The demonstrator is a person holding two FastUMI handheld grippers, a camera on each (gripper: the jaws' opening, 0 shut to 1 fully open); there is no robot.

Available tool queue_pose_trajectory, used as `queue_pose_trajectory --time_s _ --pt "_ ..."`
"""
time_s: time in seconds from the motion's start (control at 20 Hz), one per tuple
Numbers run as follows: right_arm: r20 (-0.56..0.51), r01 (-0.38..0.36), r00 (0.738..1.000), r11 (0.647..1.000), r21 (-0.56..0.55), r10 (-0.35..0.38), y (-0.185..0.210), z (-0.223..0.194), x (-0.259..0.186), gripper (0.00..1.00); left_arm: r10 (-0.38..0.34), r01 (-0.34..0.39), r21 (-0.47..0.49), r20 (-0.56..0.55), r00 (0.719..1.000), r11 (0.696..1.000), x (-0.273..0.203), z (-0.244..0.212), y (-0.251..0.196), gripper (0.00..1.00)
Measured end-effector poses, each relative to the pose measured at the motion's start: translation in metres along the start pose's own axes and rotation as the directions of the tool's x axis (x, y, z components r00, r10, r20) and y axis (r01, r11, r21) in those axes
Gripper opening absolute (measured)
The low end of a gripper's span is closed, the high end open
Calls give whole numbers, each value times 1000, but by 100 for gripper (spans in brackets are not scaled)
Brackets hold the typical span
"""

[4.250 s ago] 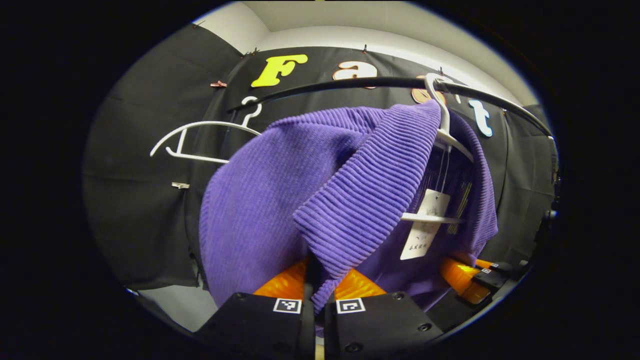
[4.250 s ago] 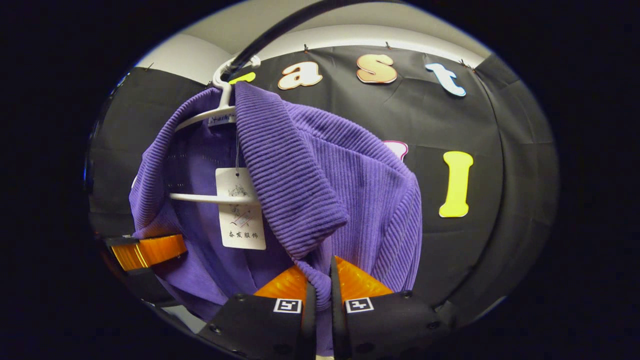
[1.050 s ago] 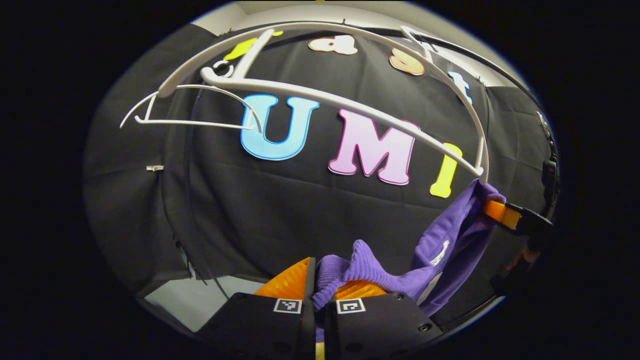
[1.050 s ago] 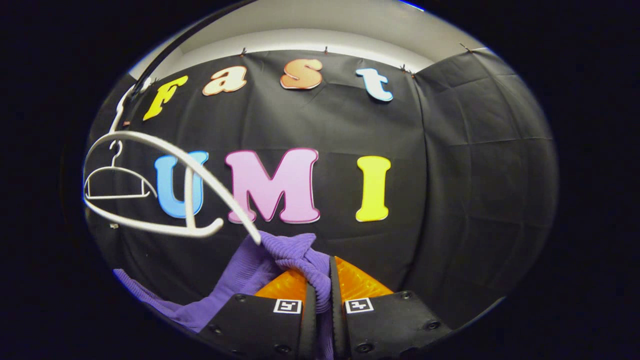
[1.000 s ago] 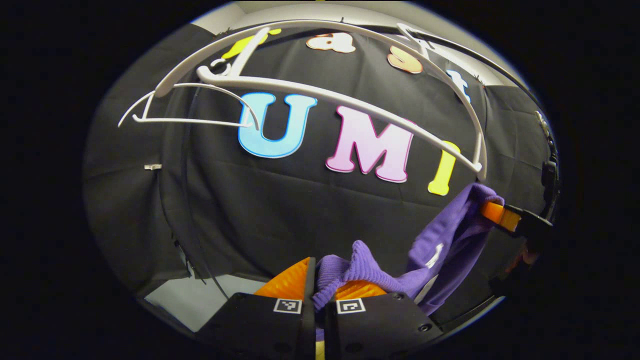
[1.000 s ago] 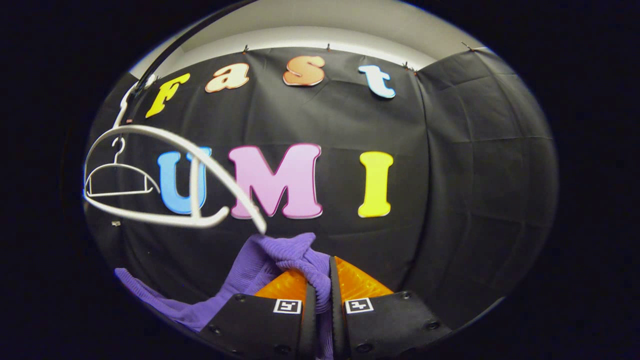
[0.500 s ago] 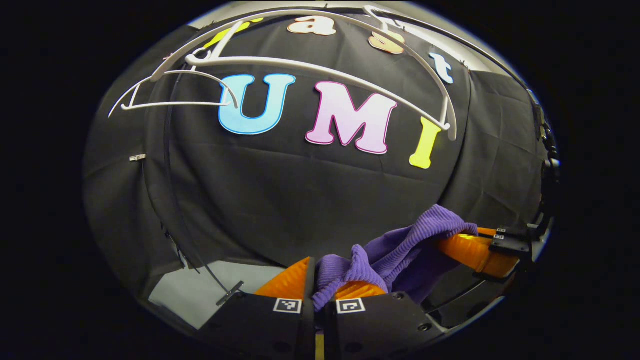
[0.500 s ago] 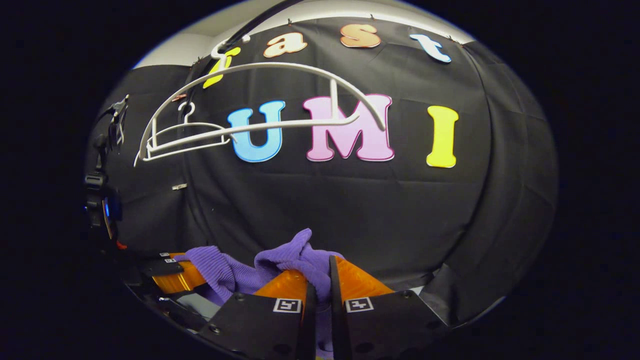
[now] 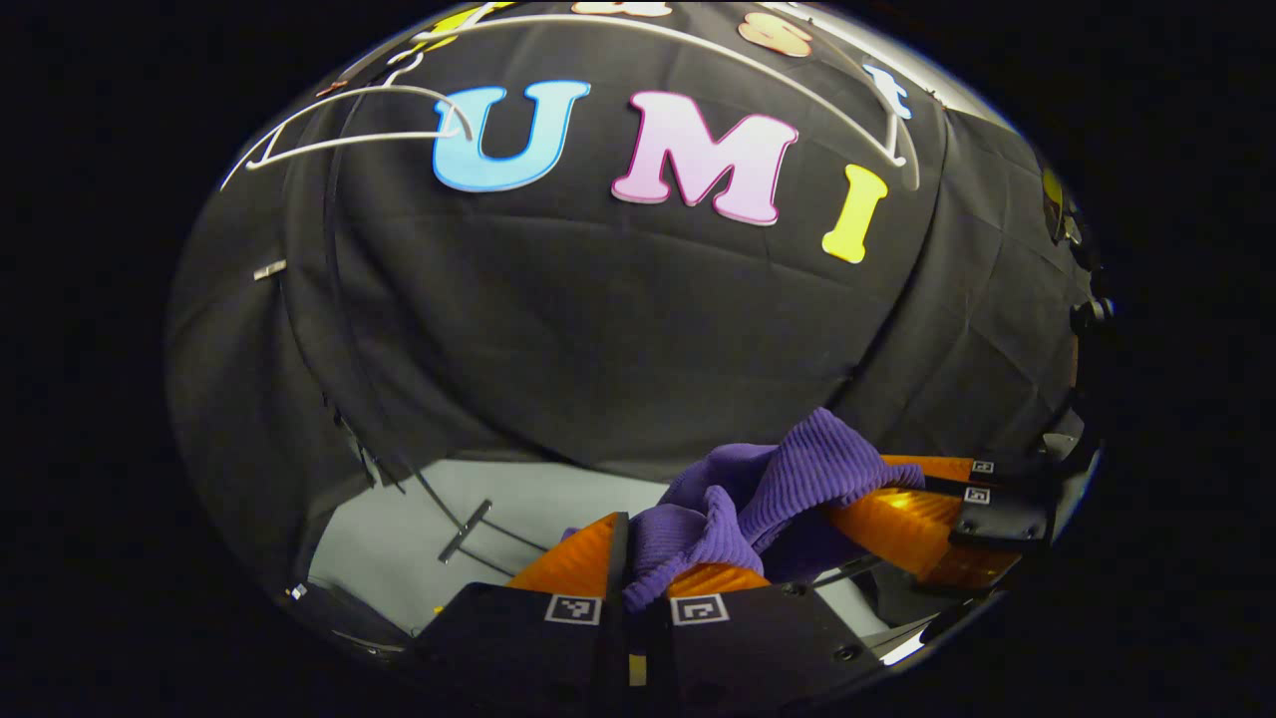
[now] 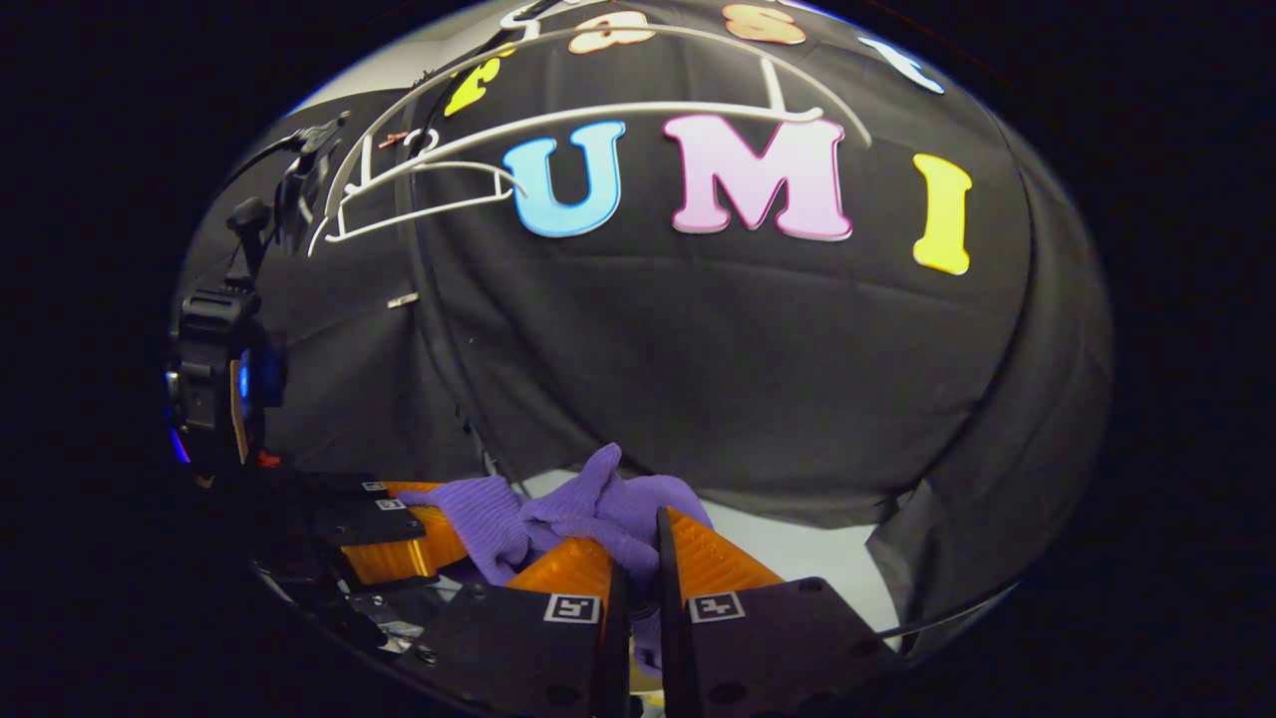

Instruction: Grasp the clothes on the hanger with both hands and then place them into the laundry hamper below.

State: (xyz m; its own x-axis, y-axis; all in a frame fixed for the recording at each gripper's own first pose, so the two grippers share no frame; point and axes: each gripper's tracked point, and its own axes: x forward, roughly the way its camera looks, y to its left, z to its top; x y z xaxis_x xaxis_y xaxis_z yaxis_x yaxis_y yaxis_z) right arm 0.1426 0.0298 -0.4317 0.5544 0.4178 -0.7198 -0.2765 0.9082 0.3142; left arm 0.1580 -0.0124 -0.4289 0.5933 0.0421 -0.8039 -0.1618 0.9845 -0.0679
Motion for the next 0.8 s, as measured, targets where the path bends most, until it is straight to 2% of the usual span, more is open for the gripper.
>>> queue_pose_trajectory --time_s 0.2,0.25,0.3,0.45,0.5,0.55,0.6,0.75,0.8 --pt "-104 -51 993 997 -49 46 11 -45 -4 18 7 -14 -61 -114 993 998 0 -37 16 11" --pt "-129 -58 990 997 -49 51 12 -54 -6 13 7 -17 -73 -135 991 997 0 -43 18 11" --pt "-157 -56 987 997 -50 48 11 -61 -8 18 8 -21 -82 -160 987 996 2 -48 17 11" --pt "-212 -36 977 997 -64 22 2 -76 -6 18 12 -34 -94 -227 974 995 5 -66 18 11" --pt "-222 -34 975 997 -64 19 -1 -78 -6 13 8 -33 -96 -247 969 995 6 -70 17 11" --pt "-230 -32 973 997 -66 16 -2 -81 -6 18 4 -30 -96 -255 967 995 7 -71 15 10" --pt "-236 -29 972 997 -69 12 -3 -82 -7 18 6 -32 -93 -262 965 995 9 -75 14 13" --pt "-245 -8 970 997 -71 -10 -11 -84 -6 18 15 -40 -86 -275 961 995 9 -76 16 12" --pt "-246 5 969 998 -69 -22 -14 -84 -7 13 22 -47 -85 -275 961 995 13 -77 19 12"
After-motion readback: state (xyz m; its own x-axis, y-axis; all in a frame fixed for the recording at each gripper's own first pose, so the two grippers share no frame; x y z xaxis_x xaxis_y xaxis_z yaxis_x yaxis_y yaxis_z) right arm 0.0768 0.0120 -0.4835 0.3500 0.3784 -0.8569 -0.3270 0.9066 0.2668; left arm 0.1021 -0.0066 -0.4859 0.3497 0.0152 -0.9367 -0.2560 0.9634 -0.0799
